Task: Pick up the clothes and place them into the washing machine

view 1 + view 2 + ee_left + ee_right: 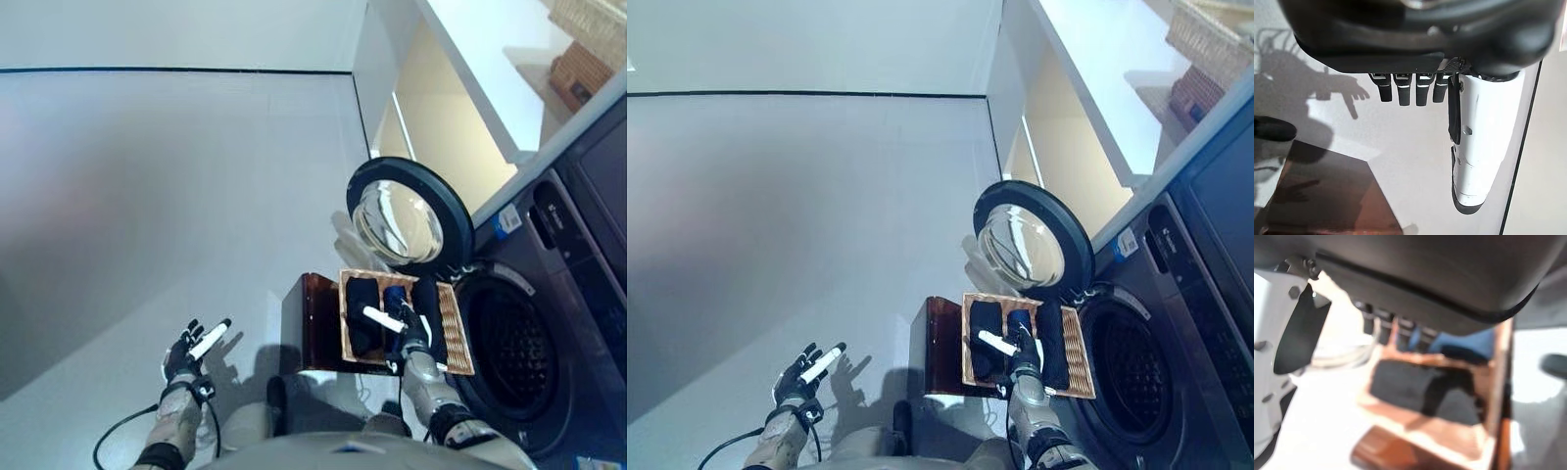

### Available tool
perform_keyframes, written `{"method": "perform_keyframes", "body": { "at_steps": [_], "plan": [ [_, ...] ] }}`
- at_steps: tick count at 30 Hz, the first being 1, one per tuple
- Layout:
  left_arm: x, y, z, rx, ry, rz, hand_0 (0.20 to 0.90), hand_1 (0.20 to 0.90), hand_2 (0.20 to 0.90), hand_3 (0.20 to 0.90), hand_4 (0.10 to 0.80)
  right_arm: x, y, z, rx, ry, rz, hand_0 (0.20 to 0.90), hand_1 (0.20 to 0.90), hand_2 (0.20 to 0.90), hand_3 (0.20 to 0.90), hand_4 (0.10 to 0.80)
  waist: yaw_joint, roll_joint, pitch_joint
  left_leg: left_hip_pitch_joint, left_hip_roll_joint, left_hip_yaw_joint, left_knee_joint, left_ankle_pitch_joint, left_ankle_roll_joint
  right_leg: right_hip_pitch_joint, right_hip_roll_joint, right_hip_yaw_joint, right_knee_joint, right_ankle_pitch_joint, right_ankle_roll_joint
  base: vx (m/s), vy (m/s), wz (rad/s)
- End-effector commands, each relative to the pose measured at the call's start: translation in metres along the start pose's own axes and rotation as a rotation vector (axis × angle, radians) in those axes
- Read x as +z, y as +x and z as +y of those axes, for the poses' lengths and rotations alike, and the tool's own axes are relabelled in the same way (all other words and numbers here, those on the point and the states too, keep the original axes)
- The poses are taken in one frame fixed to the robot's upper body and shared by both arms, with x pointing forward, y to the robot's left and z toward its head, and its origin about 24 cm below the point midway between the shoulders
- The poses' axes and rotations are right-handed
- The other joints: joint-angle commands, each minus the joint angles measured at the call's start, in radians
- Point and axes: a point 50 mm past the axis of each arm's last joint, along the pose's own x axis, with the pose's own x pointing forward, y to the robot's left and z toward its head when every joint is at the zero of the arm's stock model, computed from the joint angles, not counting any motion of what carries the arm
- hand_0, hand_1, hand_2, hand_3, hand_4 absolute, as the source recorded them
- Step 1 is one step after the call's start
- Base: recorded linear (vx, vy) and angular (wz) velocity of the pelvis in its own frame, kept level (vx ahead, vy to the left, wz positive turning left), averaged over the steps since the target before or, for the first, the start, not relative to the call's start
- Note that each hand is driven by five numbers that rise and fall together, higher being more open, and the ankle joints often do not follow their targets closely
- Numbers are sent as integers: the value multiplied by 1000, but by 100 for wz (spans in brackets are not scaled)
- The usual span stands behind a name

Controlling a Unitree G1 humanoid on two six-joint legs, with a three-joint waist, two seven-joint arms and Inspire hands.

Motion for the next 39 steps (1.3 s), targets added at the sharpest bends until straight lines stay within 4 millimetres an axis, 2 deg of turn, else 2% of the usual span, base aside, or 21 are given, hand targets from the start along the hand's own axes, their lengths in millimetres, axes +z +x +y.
{"method": "perform_keyframes", "body": {
  "at_steps": [1,3,5,6,7,8,9,10,11,12,13,15,17,19,22,24,30,33,34,36,39],
  "plan": [
    [37,7,-12,-40,-45,-167,900,900,900,900,800,46,8,-1,0,27,-189,900,900,900,900,800,-23,-29,10,72,96,-53,84,-120,-163,-84,-29,48,-4,221,-4,209,-185,39],
    [35,6,-13,-42,-49,-161,900,900,900,900,800,43,6,-2,2,21,-184,900,900,900,900,800,-31,-34,11,104,108,-62,69,-129,-175,-89,-26,76,6,228,1,217,-166,43],
    [33,6,-12,-43,-44,-155,900,900,900,900,800,41,5,-1,13,11,-185,900,900,900,900,800,-36,-42,12,136,120,-70,52,-133,-183,-107,3,93,30,211,1,207,-157,25],
    [32,5,-12,-42,-45,-151,900,900,900,900,800,40,4,-3,11,7,-180,900,900,900,900,800,-32,-45,11,147,125,-69,48,-134,-187,-111,14,69,40,200,-1,173,-177,0],
    [31,6,-12,-39,-48,-145,900,900,900,900,800,37,4,-3,13,-4,-172,900,900,900,900,800,-24,-44,7,151,141,-69,46,-139,-197,-105,24,28,39,152,-7,171,-200,-24],
    [28,5,-12,-37,-49,-136,900,900,900,900,800,37,4,-5,13,-15,-174,900,900,900,900,800,-30,-42,2,155,153,-75,41,-140,-202,-100,41,32,46,120,-16,115,-148,-17],
    [28,5,-12,-37,-49,-136,900,900,900,900,800,37,4,-5,13,-15,-174,900,900,900,900,800,-30,-42,2,155,153,-75,42,-140,-202,-100,41,31,46,120,-16,180,-165,-1],
    [27,6,-17,-41,-58,-129,900,900,900,900,800,37,6,-9,-1,-44,-170,900,900,900,900,800,-32,-32,-1,155,182,-87,66,-132,-215,-97,70,44,79,77,-35,169,-159,13],
    [29,6,-20,-49,-71,-138,900,900,900,900,800,41,7,-10,-3,-30,-185,900,900,900,900,800,-37,-27,1,140,194,-90,102,-122,-222,-96,83,47,97,60,-48,207,-211,13],
    [33,5,-23,-69,-74,-159,900,900,900,900,800,41,7,-15,-13,-26,-186,900,900,900,900,800,-38,-22,5,118,203,-107,160,-107,-228,-92,98,41,107,40,-64,113,-181,5],
    [34,5,-27,-88,-61,-163,900,900,900,900,800,40,8,-20,-33,-32,-181,900,900,900,900,800,-33,-21,16,82,198,-137,231,-87,-228,-83,104,37,108,38,-75,38,-124,12],
    [34,6,-34,-101,-73,-155,900,900,900,900,800,41,12,-33,-100,-48,-161,900,900,900,900,800,-25,-3,30,12,213,-135,126,-36,-236,-70,96,18,96,22,-58,-38,13,27],
    [36,6,-41,-121,-60,-163,900,900,900,900,800,49,15,-43,-152,-61,-173,900,900,900,900,800,-18,8,47,-66,223,-134,111,-5,-244,-72,75,25,98,24,-58,15,70,40],
    [36,5,-41,-143,-12,-167,900,900,900,900,800,54,18,-55,-222,-95,-166,900,900,900,900,800,-22,29,50,-74,211,-105,114,-15,-239,-95,60,25,105,29,-57,21,72,36],
    [47,6,-43,-146,0,-214,900,900,900,900,800,80,26,-57,-275,-140,-211,900,900,900,900,800,-12,43,72,-76,192,-80,98,-27,-235,-135,35,36,100,57,-48,-64,101,-16],
    [56,7,-43,-147,2,-251,900,900,900,900,800,89,29,-64,-311,-172,-214,900,900,900,900,800,-7,47,89,-94,185,-67,104,-35,-232,-159,22,39,93,75,-43,-93,92,-14],
    [76,5,-53,-189,-2,-332,900,900,900,900,800,115,33,-86,-428,-304,-224,900,900,900,900,800,-1,66,133,-176,174,-59,175,-61,-232,-224,-9,31,105,90,-35,-65,33,4],
    [78,4,-59,-217,8,-342,900,900,900,900,800,120,32,-99,-477,-338,-218,900,900,900,900,800,-8,70,138,-234,177,-46,243,-78,-237,-252,-30,19,139,81,-33,-63,-9,17],
    [81,2,-63,-236,11,-353,900,900,900,900,800,133,31,-103,-507,-348,-251,900,900,900,900,800,-14,75,154,-274,193,-29,304,-87,-244,-289,-30,28,202,58,-38,-57,39,27],
    [81,2,-64,-238,20,-352,900,900,900,900,800,149,32,-99,-508,-365,-295,900,900,900,900,800,-16,76,157,-304,197,-37,346,-105,-237,-342,-20,53,257,40,-49,-63,30,22],
    [82,3,-68,-240,21,-352,900,900,900,900,800,155,32,-96,-505,-384,-316,900,900,900,900,800,-15,74,168,-336,204,-50,398,-134,-234,-374,-20,58,307,10,-55,-52,-13,4]
  ]
}}
